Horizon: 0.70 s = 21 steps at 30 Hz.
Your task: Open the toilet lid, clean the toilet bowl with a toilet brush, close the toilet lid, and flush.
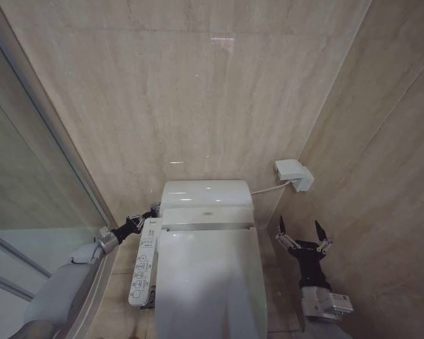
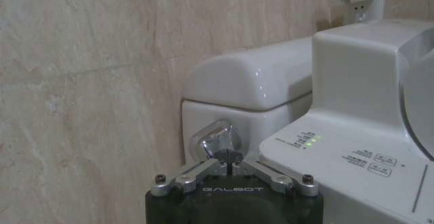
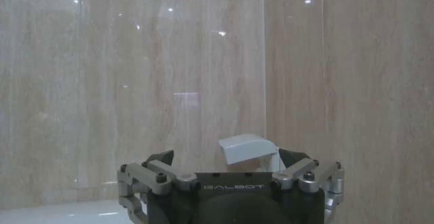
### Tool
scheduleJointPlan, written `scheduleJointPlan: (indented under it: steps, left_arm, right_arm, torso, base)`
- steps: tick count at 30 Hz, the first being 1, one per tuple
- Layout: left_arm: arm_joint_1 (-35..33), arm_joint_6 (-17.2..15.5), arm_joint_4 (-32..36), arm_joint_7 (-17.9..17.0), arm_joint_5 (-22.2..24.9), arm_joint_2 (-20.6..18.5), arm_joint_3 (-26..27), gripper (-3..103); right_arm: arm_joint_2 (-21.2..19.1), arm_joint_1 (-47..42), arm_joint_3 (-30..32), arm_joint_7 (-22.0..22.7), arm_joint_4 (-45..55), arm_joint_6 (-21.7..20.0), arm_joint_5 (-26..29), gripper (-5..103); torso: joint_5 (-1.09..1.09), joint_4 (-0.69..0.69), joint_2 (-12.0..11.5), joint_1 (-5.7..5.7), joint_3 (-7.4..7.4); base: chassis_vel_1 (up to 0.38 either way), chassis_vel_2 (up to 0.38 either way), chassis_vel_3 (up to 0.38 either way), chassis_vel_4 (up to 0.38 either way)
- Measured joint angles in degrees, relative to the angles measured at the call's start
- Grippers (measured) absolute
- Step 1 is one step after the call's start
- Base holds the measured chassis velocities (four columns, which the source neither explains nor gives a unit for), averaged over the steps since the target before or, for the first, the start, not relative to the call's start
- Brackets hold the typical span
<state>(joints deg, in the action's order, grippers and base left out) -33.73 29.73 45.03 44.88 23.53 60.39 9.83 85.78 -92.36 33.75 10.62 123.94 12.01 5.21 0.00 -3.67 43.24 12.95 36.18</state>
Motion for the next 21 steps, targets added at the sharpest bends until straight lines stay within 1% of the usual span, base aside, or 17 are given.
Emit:
scheduleJointPlan:
  steps: [21]
  left_arm:
    - [-0.4,-0.2,1.0,0.3,-0.1,-0.3,0.3,0]
  right_arm:
    - [0.0,0.0,0.0,0.0,0.0,0.0,0.0,100]
  torso:
    - [-0.01,0.00,0.0,0.00,0.00]
  base:
    - [0.000,0.000,0.000,0.000]
